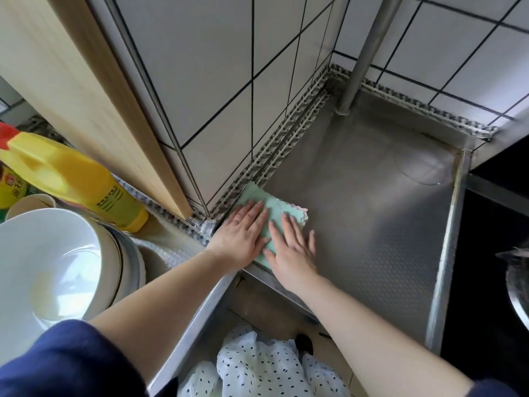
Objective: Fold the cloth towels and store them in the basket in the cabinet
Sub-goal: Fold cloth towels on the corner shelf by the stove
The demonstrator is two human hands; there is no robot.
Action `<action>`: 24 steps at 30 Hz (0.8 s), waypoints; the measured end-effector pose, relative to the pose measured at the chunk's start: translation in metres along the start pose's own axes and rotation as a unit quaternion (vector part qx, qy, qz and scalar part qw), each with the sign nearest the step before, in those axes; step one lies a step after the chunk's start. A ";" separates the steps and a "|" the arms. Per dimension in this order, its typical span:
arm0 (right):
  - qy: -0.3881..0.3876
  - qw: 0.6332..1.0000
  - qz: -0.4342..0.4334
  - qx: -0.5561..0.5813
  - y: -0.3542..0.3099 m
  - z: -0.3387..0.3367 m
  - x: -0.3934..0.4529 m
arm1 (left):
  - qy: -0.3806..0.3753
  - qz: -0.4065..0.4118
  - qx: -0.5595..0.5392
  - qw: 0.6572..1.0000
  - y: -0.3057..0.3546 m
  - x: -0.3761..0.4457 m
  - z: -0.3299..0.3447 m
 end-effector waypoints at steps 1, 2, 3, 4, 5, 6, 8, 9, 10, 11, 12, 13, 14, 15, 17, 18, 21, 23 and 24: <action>-0.002 1.000 0.001 -0.010 0.004 0.003 -0.001 | -0.003 -0.003 -0.004 1.000 0.000 0.000 0.002; -0.004 1.000 0.003 -0.017 0.008 0.005 -0.003 | -0.008 -0.007 -0.013 1.000 0.000 0.000 0.003; -0.008 1.000 0.005 -0.021 0.012 0.005 -0.004 | -0.009 -0.008 -0.024 1.000 0.000 0.001 0.003; -0.012 1.000 0.007 -0.023 0.014 0.005 -0.006 | -0.005 -0.006 -0.029 1.000 0.001 0.003 0.003; -0.018 1.000 0.007 -0.024 0.016 0.005 -0.006 | -0.007 -0.008 -0.031 0.999 0.000 0.004 0.005; -0.028 0.999 0.005 -0.022 0.016 0.004 -0.006 | -0.011 -0.010 -0.030 0.999 0.000 0.004 0.006; -0.037 0.999 0.013 0.010 0.013 -0.002 -0.005 | -0.017 -0.008 -0.034 0.999 -0.002 0.005 0.006; -0.023 0.997 0.032 0.059 0.014 -0.003 -0.004 | -0.009 -0.006 -0.040 0.999 -0.002 0.005 0.003; 0.010 0.989 0.068 0.134 0.015 -0.010 -0.006 | 0.010 0.001 -0.043 0.999 -0.002 0.004 -0.001; 0.046 0.965 0.120 0.229 0.021 -0.015 -0.009 | 0.028 0.007 -0.051 0.998 -0.001 0.001 -0.004; 0.077 0.922 0.177 0.335 0.026 -0.018 -0.015 | 0.044 0.012 -0.061 0.997 -0.001 -0.002 -0.007; 0.089 0.863 0.235 0.438 0.030 -0.017 -0.021 | 0.058 0.012 -0.073 0.996 -0.002 -0.006 -0.009; 0.083 0.796 0.285 0.528 0.032 -0.014 -0.027 | 0.071 0.009 -0.087 0.994 -0.001 -0.010 -0.011; 0.068 0.724 0.324 0.605 0.031 -0.008 -0.031 | 0.078 -0.002 -0.106 0.991 -0.001 -0.015 -0.012; 0.045 0.599 0.367 0.710 0.028 0.002 -0.034 | 0.092 -0.028 -0.147 0.984 0.000 -0.022 -0.013; 0.033 0.569 0.366 0.736 0.024 0.001 -0.032 | 0.097 -0.040 -0.163 0.981 0.000 -0.025 -0.014; 0.019 0.564 0.370 0.738 0.018 -0.001 -0.027 | 0.116 -0.067 -0.195 0.972 0.000 -0.028 -0.013; 0.015 0.551 0.396 0.734 0.013 -0.003 -0.025 | 0.120 -0.080 -0.219 0.965 -0.001 -0.029 -0.014; 0.010 0.538 0.407 0.738 0.012 -0.003 -0.023 | 0.118 -0.088 -0.232 0.961 -0.002 -0.029 -0.014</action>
Point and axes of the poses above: each hand's wrist, its own x-axis towards the middle knuckle, its own z-axis out of the palm, y = z × x, the point moved 5 cm from there along x, towards the middle knuckle, and after that the axes turned 5 degrees about y, right-handed, at the moved point
